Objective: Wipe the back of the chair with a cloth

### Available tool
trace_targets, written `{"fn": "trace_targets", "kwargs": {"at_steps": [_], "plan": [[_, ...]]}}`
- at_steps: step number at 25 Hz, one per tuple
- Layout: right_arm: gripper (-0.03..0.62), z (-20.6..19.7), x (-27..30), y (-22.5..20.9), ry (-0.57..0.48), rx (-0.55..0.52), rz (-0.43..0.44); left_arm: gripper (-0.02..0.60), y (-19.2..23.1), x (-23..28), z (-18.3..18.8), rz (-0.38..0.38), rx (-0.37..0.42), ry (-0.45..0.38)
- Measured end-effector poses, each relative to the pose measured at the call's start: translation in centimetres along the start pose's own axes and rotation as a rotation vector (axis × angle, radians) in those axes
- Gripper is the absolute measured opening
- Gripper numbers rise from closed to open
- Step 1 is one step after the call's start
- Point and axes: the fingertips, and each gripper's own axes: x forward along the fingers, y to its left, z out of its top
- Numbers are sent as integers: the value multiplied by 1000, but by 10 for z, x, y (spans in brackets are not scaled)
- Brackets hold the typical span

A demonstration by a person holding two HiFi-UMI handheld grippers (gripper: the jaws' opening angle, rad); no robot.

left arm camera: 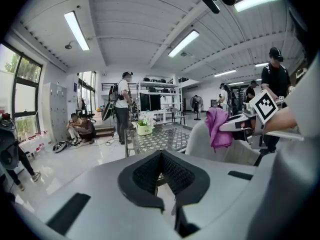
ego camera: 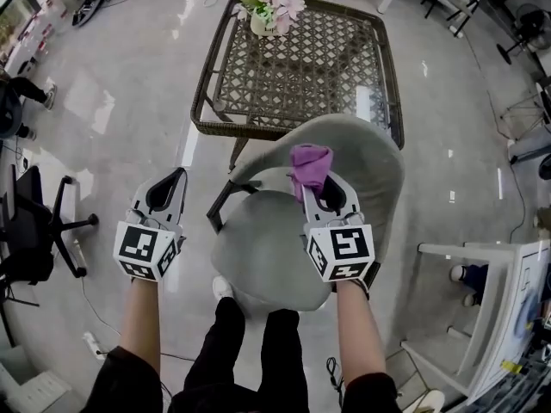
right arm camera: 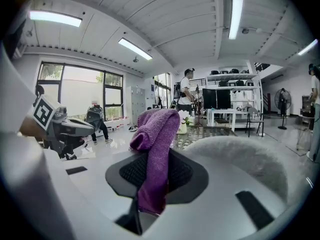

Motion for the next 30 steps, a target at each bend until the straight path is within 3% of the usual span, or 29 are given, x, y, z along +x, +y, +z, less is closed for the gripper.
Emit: {"fn": "trace_targets", "kwargs": {"at_steps": [8,14,24,30], "plan": [[92,-54,63,2,33,-30,82,9,-8,36,-61,-40,46,51],[92,-71,106,2,32,-45,121,8,-4,45,-92,-38,57,90],[93,-70,106,-42,27,-67,55,9,-15,61,-100,-52,67,108],[92,-76,78,-93,41,-48,-73,9,-31,74,-96,-72,64,99]]}}
